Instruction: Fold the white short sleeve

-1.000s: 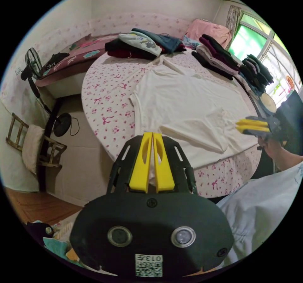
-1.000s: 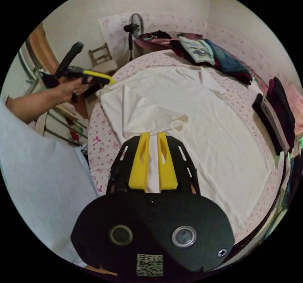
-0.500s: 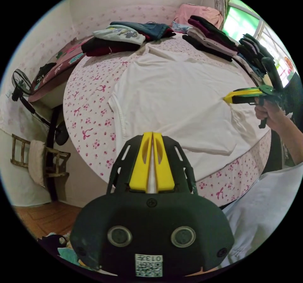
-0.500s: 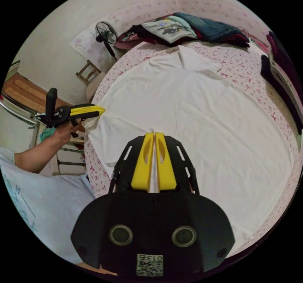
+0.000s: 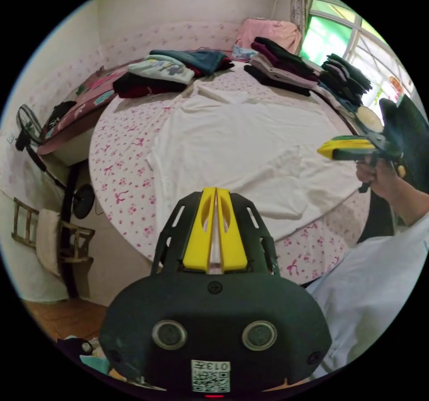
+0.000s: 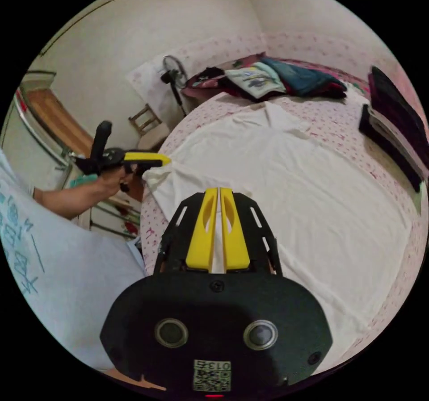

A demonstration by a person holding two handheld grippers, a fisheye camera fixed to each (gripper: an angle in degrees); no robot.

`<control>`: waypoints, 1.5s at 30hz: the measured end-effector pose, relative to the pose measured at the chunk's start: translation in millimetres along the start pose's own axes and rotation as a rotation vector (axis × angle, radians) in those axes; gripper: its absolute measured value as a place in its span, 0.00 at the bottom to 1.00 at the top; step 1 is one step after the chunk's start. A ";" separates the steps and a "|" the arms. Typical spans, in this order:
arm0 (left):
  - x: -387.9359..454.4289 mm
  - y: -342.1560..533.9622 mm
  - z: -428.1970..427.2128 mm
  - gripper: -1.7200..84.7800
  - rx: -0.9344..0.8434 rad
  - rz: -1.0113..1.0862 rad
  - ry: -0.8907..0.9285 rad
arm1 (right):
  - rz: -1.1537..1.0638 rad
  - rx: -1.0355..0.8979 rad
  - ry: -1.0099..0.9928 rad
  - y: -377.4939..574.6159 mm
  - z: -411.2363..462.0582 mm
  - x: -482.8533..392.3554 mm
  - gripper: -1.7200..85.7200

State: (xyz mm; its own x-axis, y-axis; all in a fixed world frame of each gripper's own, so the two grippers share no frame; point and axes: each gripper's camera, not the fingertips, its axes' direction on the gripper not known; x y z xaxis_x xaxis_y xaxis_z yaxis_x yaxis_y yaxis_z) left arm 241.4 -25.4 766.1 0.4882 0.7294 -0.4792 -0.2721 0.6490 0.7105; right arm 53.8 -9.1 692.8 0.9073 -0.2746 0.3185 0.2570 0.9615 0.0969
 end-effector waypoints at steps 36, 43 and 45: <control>64.8 -19.2 49.1 0.02 -0.124 0.229 0.189 | -0.292 -0.287 -0.120 40.1 76.8 -47.5 0.02; 61.9 -24.3 31.4 0.02 -0.070 0.221 0.099 | -0.209 -0.113 -0.014 24.4 69.1 -48.4 0.02; 61.3 -29.2 39.6 0.02 -0.090 0.215 0.083 | -0.239 -0.107 0.026 15.3 83.0 -55.6 0.02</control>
State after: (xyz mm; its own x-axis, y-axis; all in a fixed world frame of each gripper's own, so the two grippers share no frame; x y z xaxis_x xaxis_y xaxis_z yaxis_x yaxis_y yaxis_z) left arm 312.1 -8.2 736.4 0.3423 0.8657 -0.3653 -0.4369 0.4909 0.7538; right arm -20.4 20.4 754.8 0.8246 -0.4949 0.2741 0.4975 0.8650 0.0652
